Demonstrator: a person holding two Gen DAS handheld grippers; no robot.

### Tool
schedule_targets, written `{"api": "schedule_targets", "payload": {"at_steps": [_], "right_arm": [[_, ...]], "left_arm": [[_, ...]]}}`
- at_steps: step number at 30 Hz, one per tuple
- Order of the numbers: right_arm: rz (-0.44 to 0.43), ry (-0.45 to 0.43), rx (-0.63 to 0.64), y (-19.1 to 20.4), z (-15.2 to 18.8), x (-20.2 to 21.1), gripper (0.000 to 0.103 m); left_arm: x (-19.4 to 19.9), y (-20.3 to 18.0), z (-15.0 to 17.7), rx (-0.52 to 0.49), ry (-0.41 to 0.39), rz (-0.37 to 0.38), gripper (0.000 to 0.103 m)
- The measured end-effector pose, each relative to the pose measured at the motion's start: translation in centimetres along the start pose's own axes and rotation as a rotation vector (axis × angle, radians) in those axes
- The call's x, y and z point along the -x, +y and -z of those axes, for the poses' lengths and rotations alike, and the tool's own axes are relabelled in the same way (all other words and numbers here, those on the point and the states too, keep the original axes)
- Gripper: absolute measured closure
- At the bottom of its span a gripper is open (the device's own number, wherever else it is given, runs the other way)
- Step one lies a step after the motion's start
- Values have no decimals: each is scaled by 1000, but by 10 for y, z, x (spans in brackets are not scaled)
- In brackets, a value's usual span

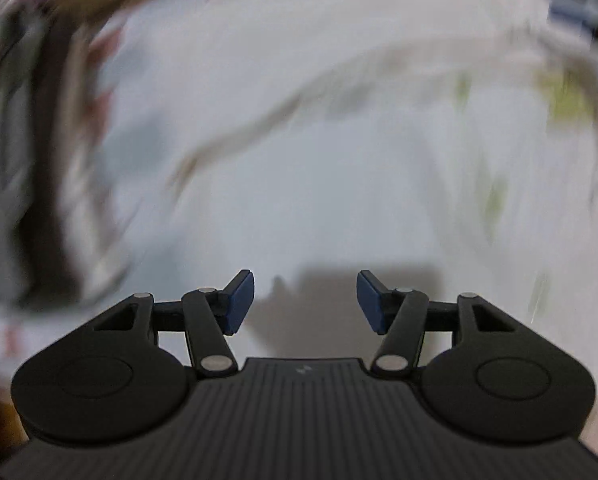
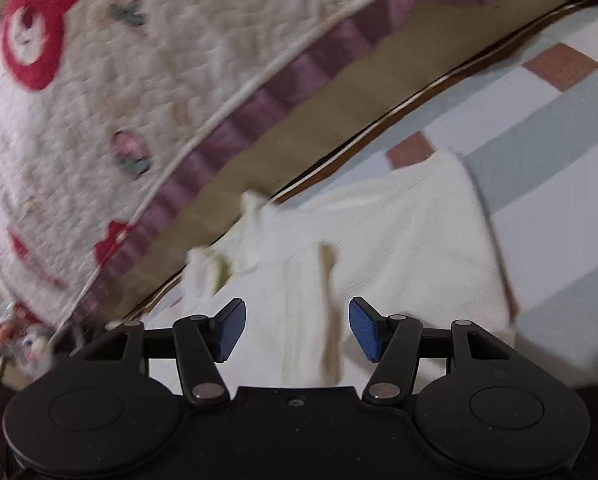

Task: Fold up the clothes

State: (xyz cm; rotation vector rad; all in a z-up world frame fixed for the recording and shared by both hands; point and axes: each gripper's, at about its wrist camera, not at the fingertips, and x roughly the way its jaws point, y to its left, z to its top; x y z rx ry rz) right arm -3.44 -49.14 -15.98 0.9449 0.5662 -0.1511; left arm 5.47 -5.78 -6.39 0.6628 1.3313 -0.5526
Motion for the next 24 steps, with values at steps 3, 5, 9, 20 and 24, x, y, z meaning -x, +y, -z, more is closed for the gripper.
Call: {"api": "schedule_targets", "payload": {"at_steps": [3,5,9,20,24], "right_arm": [[-96,140,20,17,38,2,40],[-106,221,44,30,72,5,39],[-139,322,71,59,135,25,40],[328,282,426,95,143,175,39],[432,277,334,61,129,217,39]], "left_arm": [[30,29,65,25,26,-32,45],[40,50,93,85,-41,36,45],[39,68,133,172,-306,169,45],[-9,40,214,392,-368,371,34],[-17,32,225,373,-346,407,26]]}}
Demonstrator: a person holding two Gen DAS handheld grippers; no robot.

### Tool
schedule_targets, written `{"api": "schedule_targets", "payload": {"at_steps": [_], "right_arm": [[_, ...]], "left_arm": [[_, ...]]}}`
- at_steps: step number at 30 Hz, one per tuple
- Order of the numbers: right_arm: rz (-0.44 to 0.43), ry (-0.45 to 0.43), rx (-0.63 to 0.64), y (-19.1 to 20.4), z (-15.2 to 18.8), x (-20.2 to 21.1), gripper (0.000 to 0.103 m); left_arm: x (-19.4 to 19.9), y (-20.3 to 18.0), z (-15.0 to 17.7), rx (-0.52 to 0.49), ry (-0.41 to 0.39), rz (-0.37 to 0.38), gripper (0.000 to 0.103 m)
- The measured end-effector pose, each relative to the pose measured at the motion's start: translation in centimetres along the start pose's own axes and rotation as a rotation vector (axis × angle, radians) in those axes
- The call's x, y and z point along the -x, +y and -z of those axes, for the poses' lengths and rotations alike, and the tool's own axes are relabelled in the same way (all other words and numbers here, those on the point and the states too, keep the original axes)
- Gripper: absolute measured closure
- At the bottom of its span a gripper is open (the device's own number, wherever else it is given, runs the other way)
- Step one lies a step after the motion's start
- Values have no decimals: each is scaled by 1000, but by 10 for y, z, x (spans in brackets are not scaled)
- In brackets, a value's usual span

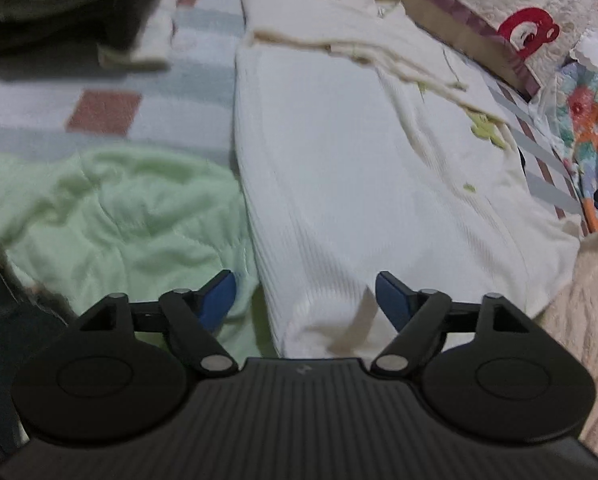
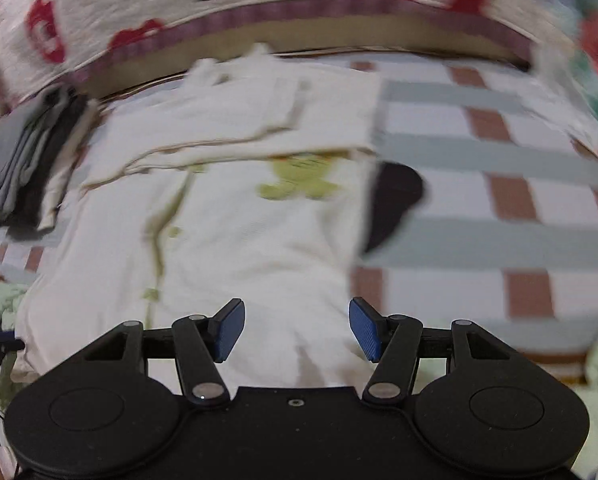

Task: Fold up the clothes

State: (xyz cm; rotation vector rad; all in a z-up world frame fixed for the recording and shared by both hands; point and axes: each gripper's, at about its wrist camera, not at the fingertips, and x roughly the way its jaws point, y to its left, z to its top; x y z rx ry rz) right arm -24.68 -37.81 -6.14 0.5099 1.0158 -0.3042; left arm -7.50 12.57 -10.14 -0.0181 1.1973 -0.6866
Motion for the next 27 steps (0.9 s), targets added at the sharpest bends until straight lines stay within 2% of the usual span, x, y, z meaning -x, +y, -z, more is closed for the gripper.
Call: {"api": "schedule_targets", "payload": {"at_steps": [2,3,4,5,7,11,15,19,21,22,24,27], "right_arm": [[9,21,-29,-14,6,-4,39],[19,27,-24,-17,8,-7,39],[29,35,-14,-19,9,-13,39],[37,51,-9,-20,8,-21,39],[53,96,-1,-15,5,-39,39],[23,191,68,-5,-3,-59,39],[-28,295,58,-10,-12,-79,36],[-70,456,-20,-21,-13,-104,36],[-102,510,-40,-25,-13,-109,35],[-133,507,-47,-26,-12,-108,37],[-213,486,-36,-26,-12,-103,93],[-415,353,-30,-19,-21,-69,93]], "left_arm": [[-8,3,2,17,30,6,29],[-11,3,4,6,29,3,43],[-13,1,5,-17,31,-1,64],[-13,-1,6,-58,34,-8,98],[1,0,6,-62,-8,-8,99],[43,20,7,32,-122,2,99],[26,34,24,139,-81,48,98],[15,30,24,125,-78,7,98],[19,34,21,140,-92,14,98],[23,34,19,137,-104,19,98],[30,33,16,135,-119,33,99],[38,34,15,140,-120,73,99]]}}
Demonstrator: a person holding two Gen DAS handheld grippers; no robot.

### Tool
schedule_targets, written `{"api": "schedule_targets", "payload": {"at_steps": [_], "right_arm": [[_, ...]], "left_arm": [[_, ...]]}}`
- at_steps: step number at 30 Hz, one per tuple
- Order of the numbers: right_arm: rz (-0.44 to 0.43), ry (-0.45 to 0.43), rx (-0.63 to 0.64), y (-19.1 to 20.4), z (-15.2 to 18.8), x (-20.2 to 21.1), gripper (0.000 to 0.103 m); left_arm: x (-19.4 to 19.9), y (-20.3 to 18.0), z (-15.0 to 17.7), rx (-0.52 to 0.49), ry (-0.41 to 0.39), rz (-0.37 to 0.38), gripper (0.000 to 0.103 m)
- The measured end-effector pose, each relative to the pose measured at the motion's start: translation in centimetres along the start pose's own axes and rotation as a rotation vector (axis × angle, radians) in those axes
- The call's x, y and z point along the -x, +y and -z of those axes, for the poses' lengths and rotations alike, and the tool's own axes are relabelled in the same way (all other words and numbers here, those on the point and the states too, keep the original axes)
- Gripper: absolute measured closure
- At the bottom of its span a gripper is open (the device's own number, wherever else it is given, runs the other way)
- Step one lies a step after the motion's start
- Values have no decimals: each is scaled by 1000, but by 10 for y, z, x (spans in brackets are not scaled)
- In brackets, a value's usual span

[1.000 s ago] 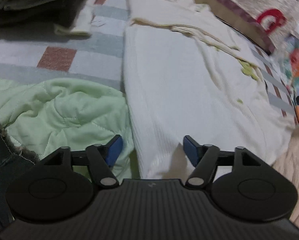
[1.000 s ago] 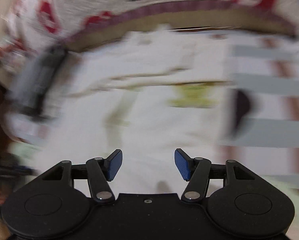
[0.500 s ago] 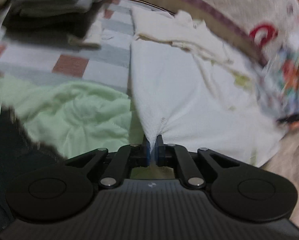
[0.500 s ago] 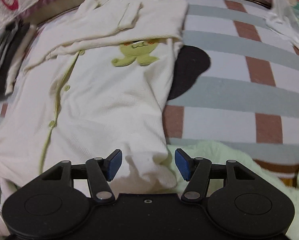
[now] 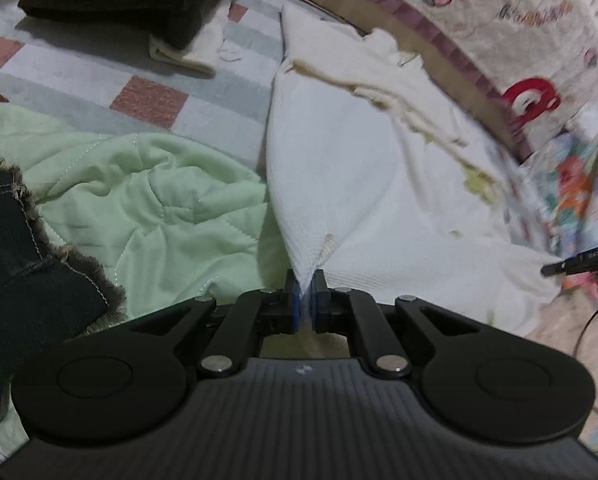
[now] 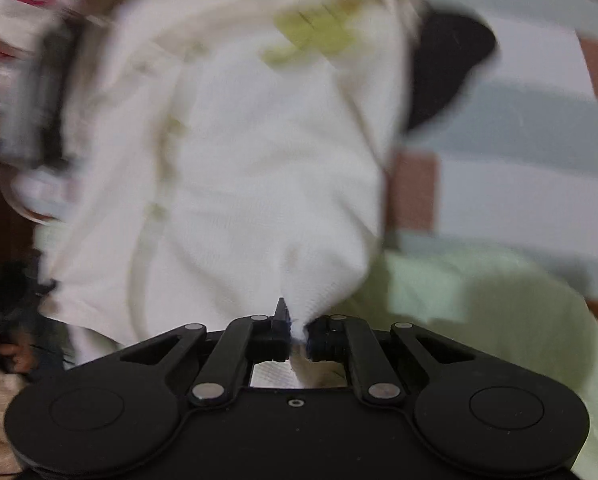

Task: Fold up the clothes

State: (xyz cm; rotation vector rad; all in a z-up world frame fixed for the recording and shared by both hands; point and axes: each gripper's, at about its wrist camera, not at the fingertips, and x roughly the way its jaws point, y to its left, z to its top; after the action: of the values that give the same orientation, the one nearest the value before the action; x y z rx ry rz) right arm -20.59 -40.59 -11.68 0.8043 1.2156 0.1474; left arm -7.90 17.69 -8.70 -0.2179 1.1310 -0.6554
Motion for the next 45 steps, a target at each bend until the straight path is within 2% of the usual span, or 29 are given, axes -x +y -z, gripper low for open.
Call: {"api": "schedule_targets", "payload": {"at_steps": [2,3,5,8,10,13,14,15,16,18,21,24,25,28,29,31,33,36,38,42,45], "right_arm": [[-183,-91,17,17,7,24,93],[-238,-114,38,26,13,33,93],[-133,-117,104,41,24,38,93],[52,-82,62,41,44,29,93],[128,-101,68,47,54,30,93],[46,-193,48,49,63,52,94],[70,-212,63,52,65,54,94],[162,-217,93,54,67,51,94],[185,-207,82,50,68,46,94],[202,-181,44,41,69,35,94],[99,-216,9,40,76,36,94],[178,-230,18,35,82,37,94],[201,-232,10,34,85,38,94],[39,-301,-11,42,92,45,94],[1,-327,2,46,94,47,94],[64,-328,48,53,92,39,94],[47,-331,27,49,88,34,94],[-1,-359,39,52,78,31,94],[-57,-382,79,63,69,30,94],[-163,-365,222,110,35,8,94],[-254,-300,331,153,14,-24,94]], "left_arm": [[-2,-1,3,-21,29,-4,99],[-8,-2,7,-48,71,-50,99],[-15,-1,11,-65,93,-87,99],[-12,-5,2,-56,63,-112,99],[-9,-10,-2,-71,55,-127,99],[-14,-11,-2,-72,108,-157,99],[-18,-11,-1,-70,134,-172,98],[-22,-11,0,-71,158,-188,98],[-26,-12,2,-82,176,-205,98],[-27,-15,3,-105,188,-234,98],[-13,-12,-1,-82,157,-231,98],[-2,-3,-3,-38,136,-236,100],[0,-1,-2,-44,136,-259,100],[7,3,1,-78,141,-295,102],[10,0,0,-110,127,-310,102],[18,-10,-6,-179,76,-345,98],[28,-22,-17,-232,-21,-357,88],[32,-45,-35,-314,-122,-281,82],[23,-65,-47,-362,-156,-181,82],[-21,-109,-62,-421,-149,63,82],[-44,-126,-58,-398,-145,223,82]]}}
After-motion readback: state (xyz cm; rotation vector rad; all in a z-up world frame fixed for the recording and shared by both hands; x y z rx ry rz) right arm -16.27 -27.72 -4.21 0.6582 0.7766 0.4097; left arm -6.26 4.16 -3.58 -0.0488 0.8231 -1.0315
